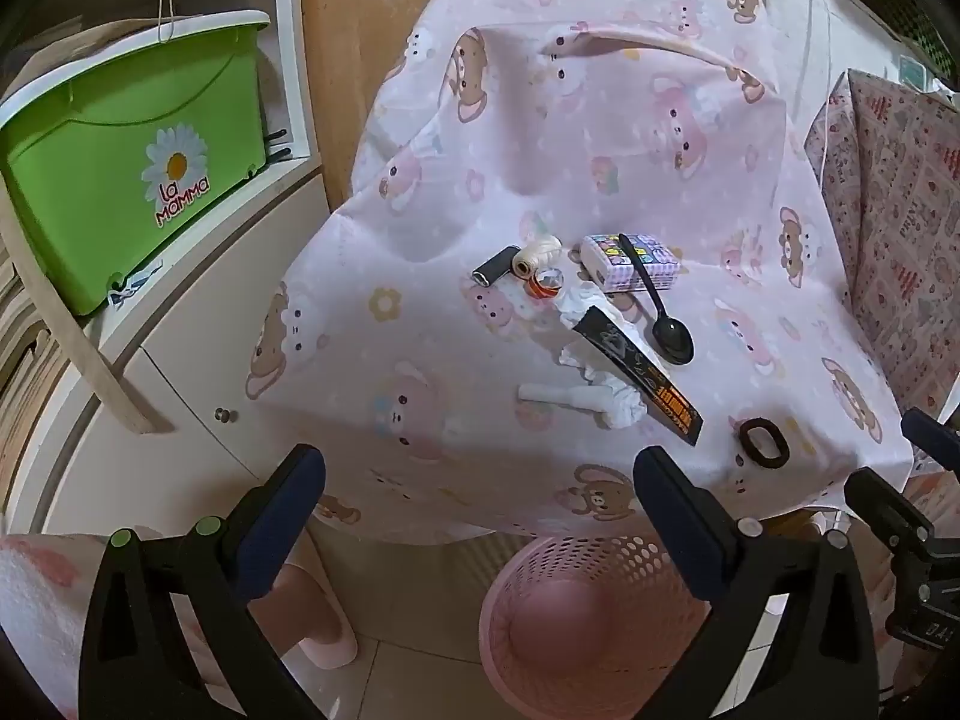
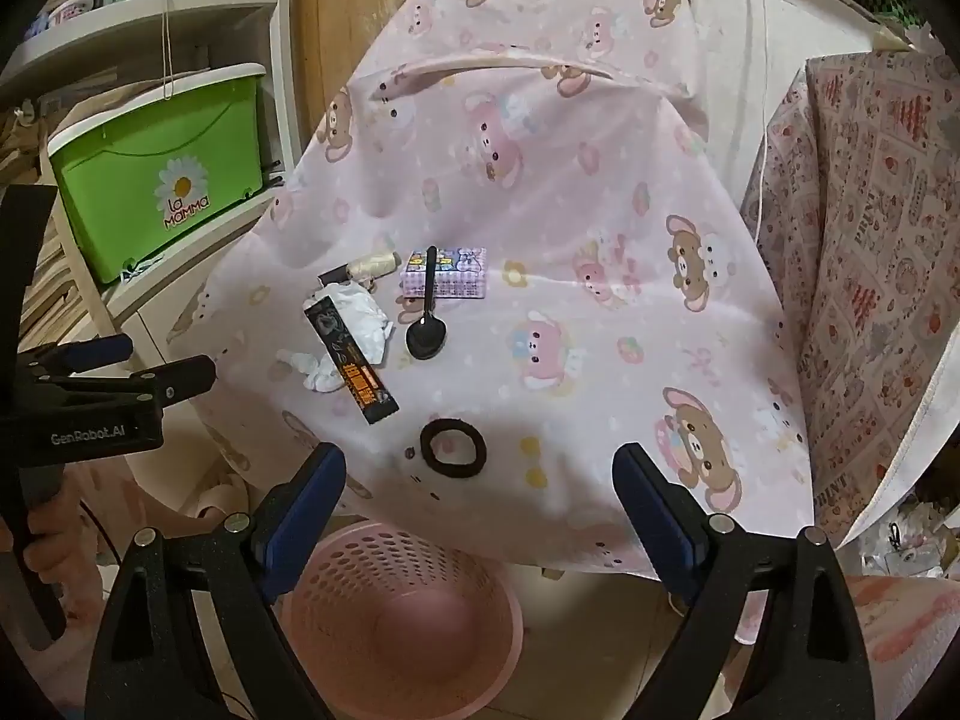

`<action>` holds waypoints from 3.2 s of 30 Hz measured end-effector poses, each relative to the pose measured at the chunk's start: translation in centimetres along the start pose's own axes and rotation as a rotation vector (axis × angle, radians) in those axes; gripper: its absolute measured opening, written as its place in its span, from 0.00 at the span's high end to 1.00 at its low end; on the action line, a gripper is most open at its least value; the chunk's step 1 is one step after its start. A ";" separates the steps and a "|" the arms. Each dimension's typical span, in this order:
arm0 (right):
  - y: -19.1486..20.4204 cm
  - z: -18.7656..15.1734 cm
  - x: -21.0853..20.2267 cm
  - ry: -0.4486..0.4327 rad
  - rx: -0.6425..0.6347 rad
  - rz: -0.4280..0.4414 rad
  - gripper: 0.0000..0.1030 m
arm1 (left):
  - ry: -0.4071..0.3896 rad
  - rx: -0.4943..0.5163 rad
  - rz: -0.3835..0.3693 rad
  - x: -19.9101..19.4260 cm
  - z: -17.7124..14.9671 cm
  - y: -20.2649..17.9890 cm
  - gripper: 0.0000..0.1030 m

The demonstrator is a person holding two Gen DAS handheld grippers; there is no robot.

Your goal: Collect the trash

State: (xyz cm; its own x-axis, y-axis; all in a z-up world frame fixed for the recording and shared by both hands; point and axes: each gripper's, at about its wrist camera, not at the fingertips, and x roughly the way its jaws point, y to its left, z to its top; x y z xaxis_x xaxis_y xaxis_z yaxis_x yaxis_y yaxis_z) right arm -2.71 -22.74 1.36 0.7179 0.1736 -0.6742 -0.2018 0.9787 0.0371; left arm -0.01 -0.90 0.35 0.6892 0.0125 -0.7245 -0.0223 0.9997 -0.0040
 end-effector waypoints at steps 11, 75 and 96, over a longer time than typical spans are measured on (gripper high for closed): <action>0.4 -0.2 -0.3 -0.030 -0.015 0.001 0.11 | -0.002 0.008 0.002 0.3 0.2 -0.1 0.01; 0.0 0.0 -0.4 -0.035 -0.003 -0.009 0.10 | 0.007 0.002 0.000 0.3 -0.3 -0.4 0.01; -0.2 0.0 -0.5 -0.041 -0.004 -0.012 0.10 | 0.027 0.014 0.005 0.7 -0.2 -0.4 0.01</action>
State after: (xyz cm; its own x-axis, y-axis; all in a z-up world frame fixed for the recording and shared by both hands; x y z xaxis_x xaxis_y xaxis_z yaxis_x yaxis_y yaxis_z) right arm -3.01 -22.98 1.71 0.7471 0.1662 -0.6436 -0.1956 0.9803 0.0260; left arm 0.28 -1.28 -0.30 0.6690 0.0172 -0.7431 -0.0156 0.9998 0.0091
